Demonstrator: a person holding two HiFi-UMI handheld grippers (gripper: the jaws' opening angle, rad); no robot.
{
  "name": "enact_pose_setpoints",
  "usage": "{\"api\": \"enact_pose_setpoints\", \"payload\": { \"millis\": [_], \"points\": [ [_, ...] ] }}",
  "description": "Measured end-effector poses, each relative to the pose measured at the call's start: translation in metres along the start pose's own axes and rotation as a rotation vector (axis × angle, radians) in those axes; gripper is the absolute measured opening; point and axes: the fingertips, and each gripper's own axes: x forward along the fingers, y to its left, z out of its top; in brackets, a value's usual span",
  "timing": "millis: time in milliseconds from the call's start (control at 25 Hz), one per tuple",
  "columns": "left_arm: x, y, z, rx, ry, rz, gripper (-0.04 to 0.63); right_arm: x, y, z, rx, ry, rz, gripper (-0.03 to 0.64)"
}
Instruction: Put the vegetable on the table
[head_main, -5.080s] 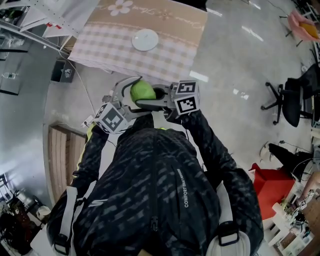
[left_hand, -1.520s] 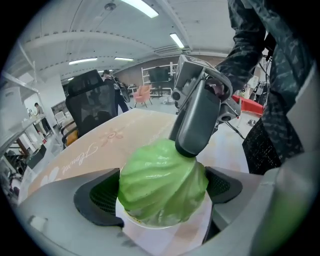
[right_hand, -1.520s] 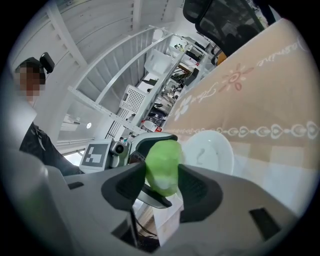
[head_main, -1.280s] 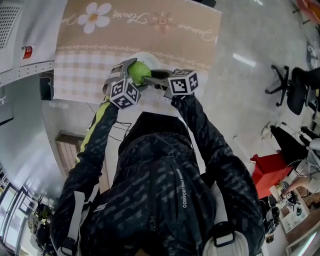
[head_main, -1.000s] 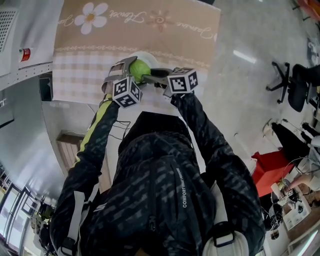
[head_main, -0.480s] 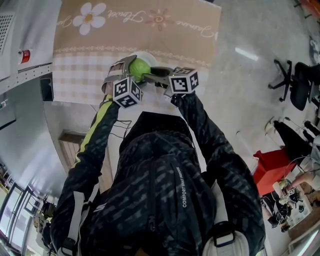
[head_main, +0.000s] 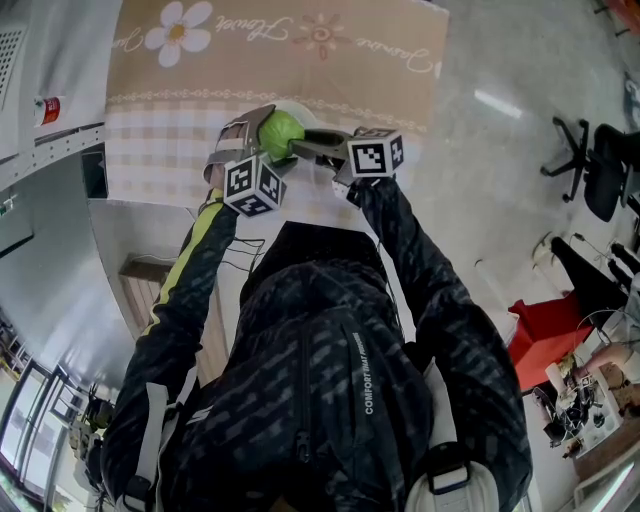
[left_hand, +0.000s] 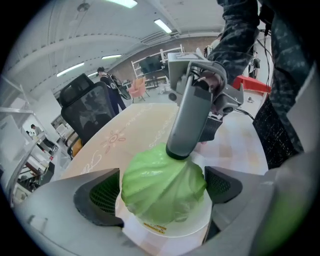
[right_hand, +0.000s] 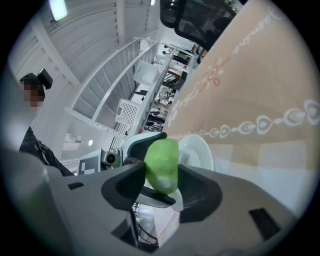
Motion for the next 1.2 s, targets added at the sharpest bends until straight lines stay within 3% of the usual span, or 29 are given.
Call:
{"api": "enact_pose_setpoints", "payload": {
  "millis": [560, 840, 1040, 1200],
  "points": [
    [-0.003, 0.004, 0.0, -0.035, -0.067, 0.054, 0.502, 0.0, -0.006, -0.004, 0.132, 0.027, 0.018, 0.196],
    [-0.004, 0.003, 0.0, -0.016, -0.076, 0.054, 0.492, -0.001, -0.008, -0.007, 0.121, 0.045, -0.004, 0.202],
    [0.003, -0.005, 0.0, -0.006, -0.061, 0.016, 0.485, -0.013, -0.015, -0.008, 0.015, 0.07, -0.09, 0.222],
    [0.004, -0.009, -0.001, 0.008, -0.064, 0.017, 0.483, -0.012, -0.012, -0.008, -0.001, 0.063, -0.079, 0.201]
  ]
}}
